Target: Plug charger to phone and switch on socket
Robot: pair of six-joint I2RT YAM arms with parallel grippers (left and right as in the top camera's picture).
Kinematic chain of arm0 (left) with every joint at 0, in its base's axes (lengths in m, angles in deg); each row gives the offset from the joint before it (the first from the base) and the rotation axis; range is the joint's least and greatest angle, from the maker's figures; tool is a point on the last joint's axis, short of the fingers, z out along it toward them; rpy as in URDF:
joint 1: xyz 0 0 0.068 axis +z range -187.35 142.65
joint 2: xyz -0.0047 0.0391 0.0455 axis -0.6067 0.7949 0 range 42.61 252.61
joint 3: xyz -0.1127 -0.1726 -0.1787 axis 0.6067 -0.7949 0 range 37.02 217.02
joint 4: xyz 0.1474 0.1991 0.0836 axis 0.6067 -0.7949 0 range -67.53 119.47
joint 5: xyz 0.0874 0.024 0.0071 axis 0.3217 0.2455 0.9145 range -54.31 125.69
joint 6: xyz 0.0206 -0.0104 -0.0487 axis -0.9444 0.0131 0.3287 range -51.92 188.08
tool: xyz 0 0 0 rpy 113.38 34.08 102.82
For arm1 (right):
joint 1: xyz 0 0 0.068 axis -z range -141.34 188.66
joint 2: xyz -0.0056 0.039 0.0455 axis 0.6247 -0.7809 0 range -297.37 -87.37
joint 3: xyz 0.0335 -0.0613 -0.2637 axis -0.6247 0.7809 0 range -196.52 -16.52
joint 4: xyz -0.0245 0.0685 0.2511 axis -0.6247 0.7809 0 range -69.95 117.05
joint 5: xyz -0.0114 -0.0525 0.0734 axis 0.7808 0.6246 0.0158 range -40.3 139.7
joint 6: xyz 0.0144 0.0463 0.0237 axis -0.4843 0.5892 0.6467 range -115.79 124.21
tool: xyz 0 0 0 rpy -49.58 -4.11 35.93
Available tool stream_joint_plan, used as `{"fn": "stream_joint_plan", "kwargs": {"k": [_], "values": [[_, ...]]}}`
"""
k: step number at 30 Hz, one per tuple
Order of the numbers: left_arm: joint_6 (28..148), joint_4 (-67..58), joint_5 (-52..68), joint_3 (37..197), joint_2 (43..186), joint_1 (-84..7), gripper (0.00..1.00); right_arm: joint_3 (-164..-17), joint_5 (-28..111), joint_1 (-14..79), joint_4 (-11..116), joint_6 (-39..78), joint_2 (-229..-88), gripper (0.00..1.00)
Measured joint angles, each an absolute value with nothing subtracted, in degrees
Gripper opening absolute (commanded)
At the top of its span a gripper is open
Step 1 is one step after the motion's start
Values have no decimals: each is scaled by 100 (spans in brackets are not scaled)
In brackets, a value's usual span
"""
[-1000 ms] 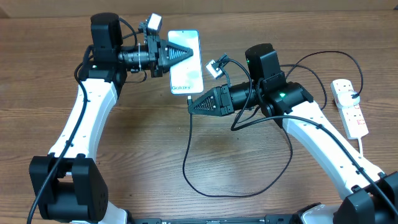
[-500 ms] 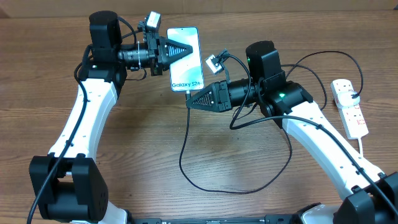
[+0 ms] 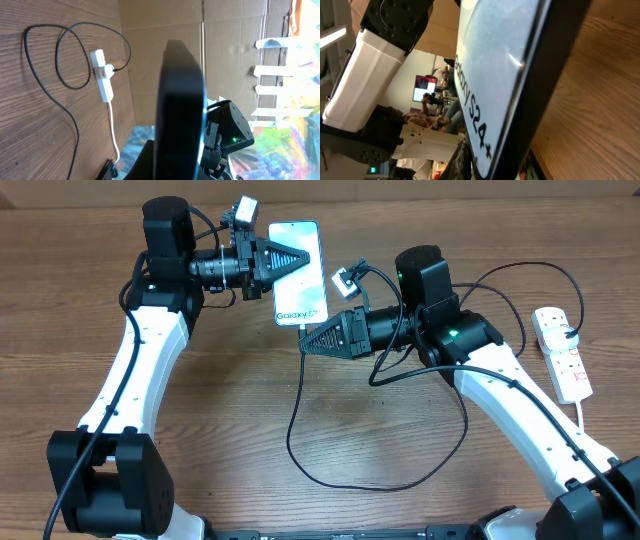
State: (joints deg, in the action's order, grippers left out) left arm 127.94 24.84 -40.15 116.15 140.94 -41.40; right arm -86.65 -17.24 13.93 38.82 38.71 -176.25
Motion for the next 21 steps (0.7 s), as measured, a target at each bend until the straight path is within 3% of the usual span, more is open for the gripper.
{"fn": "stream_joint_plan", "kwargs": {"k": [21], "values": [[12796, 2801, -4056, 11615, 14094, -4140, 4, -8665, -1628, 1388, 3807, 4402, -17623, 4]]}}
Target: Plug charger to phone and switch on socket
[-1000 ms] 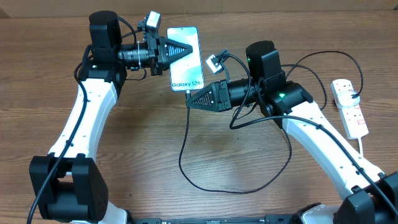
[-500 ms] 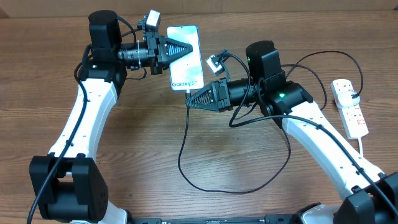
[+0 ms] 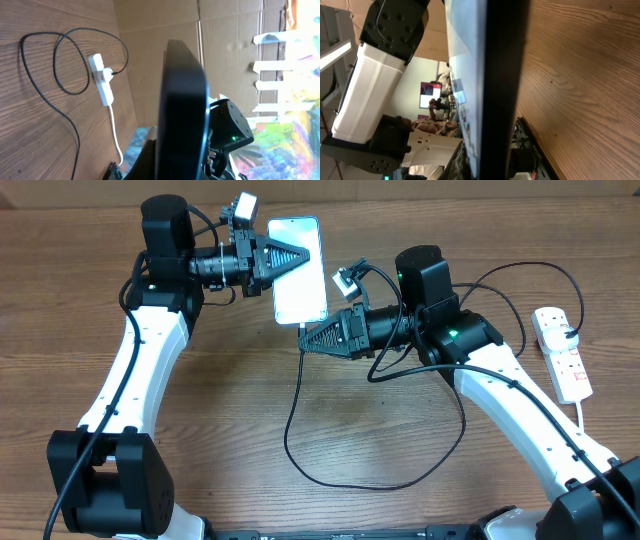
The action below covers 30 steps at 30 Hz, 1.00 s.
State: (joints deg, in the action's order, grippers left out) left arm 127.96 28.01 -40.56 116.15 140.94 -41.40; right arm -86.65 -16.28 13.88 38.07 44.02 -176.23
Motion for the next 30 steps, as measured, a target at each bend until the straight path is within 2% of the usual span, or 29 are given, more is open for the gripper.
{"fn": "stream_joint_plan", "kwargs": {"k": [30], "values": [[12842, 3035, -4189, 11615, 14098, -4110, 4, -8643, -1543, 1460, 3233, 4699, -17601, 4]]}}
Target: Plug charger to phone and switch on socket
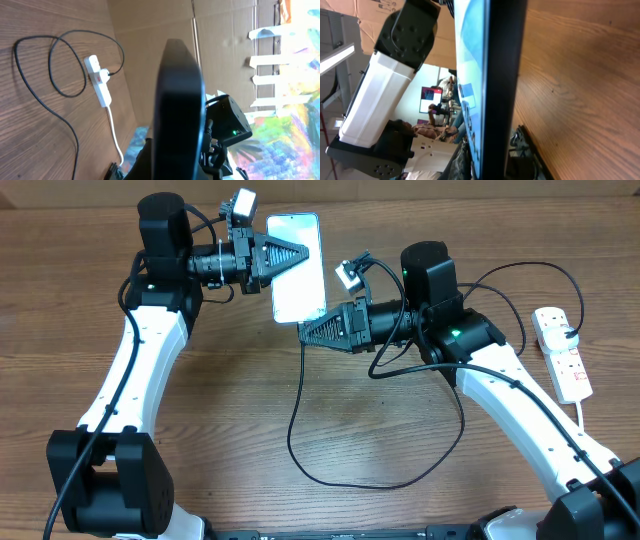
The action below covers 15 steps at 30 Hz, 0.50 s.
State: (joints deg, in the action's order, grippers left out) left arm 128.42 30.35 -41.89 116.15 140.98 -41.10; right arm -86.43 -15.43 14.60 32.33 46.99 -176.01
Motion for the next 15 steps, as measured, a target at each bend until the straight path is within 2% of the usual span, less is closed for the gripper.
{"fn": "stream_joint_plan", "kwargs": {"k": [2, 3, 4, 5, 6, 7, 9, 12, 15], "values": [[12870, 3037, -4181, 11622, 14098, -4073, 4, -8623, -1508, 1463, 3058, 4747, -17601, 4], [12892, 3037, -4176, 11626, 14098, -4064, 4, -8619, -1492, 1460, 2986, 4776, -17601, 15], [12907, 3037, -4168, 11630, 14098, -4057, 4, -8614, -1477, 1460, 2951, 4815, -17601, 41], [12905, 3039, -4159, 11637, 14098, -4046, 4, -8610, -1440, 1465, 2905, 4831, -17601, 72], [12905, 3015, -4275, 11635, 14098, -4042, 4, -8610, -1287, 1471, 2811, 4835, -17597, 87], [12907, 2972, -4395, 11635, 14098, -4068, 4, -8610, -1156, 1517, 2747, 4809, -17597, 98], [12907, 2970, -4552, 11635, 14098, -4136, 4, -8610, -1138, 1567, 2767, 4737, -17594, 100], [12907, 2972, -4633, 11635, 14098, -4202, 4, -8610, -1287, 1629, 3012, 4439, -17594, 98], [12907, 2970, -4637, 11635, 14098, -4202, 4, -8610, -1615, 1626, 3504, 4048, -17594, 80]]}}
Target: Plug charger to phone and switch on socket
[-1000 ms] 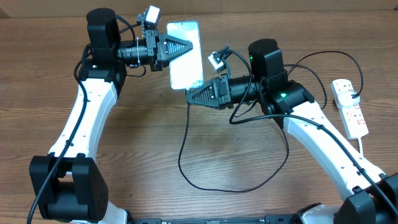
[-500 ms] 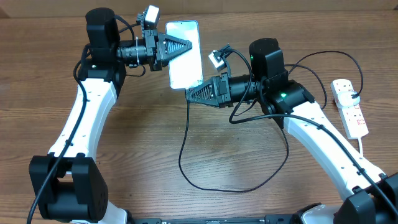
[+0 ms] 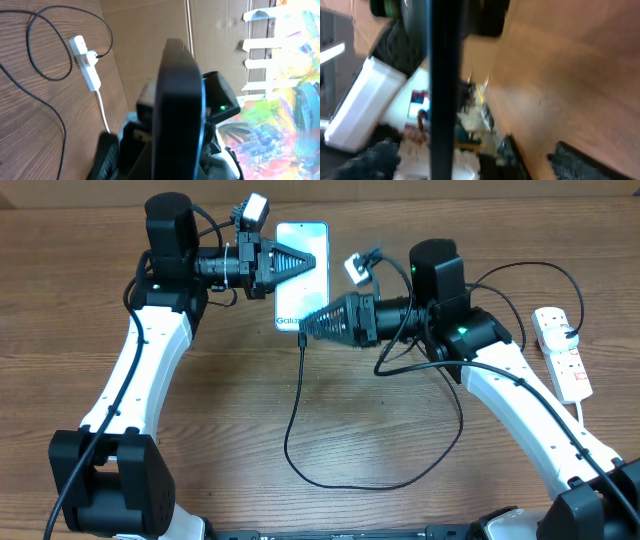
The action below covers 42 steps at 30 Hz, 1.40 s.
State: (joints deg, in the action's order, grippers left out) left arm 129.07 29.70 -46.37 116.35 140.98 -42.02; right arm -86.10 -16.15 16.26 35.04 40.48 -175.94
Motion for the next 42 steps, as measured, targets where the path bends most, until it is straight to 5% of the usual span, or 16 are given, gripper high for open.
{"fn": "stream_joint_plan", "kwargs": {"k": [6, 14, 19, 27, 32, 42], "values": [[12901, 2970, -4611, 11635, 14098, -4199, 4, -8610, -2170, 1600, 4367, 3108, -17594, 64], [12901, 2970, -4596, 11635, 14098, -4199, 4, -8610, -2233, 1412, 4363, 2693, -17594, 55], [12899, 2970, -4594, 11635, 14098, -4199, 4, -8610, -1984, 1377, 4168, 2817, -17594, 36], [12899, 2967, -4596, 11635, 14098, -4199, 4, -8610, -1842, 1377, 3567, 3353, -17594, 34], [12899, 2970, -4594, 11635, 14098, -4199, 4, -8610, -1831, 1377, 3547, 3495, -17594, 20], [12811, 2967, -4576, 11635, 14098, -4199, 4, -8610, -1842, 1377, 3681, 3574, -17594, 21]]}}
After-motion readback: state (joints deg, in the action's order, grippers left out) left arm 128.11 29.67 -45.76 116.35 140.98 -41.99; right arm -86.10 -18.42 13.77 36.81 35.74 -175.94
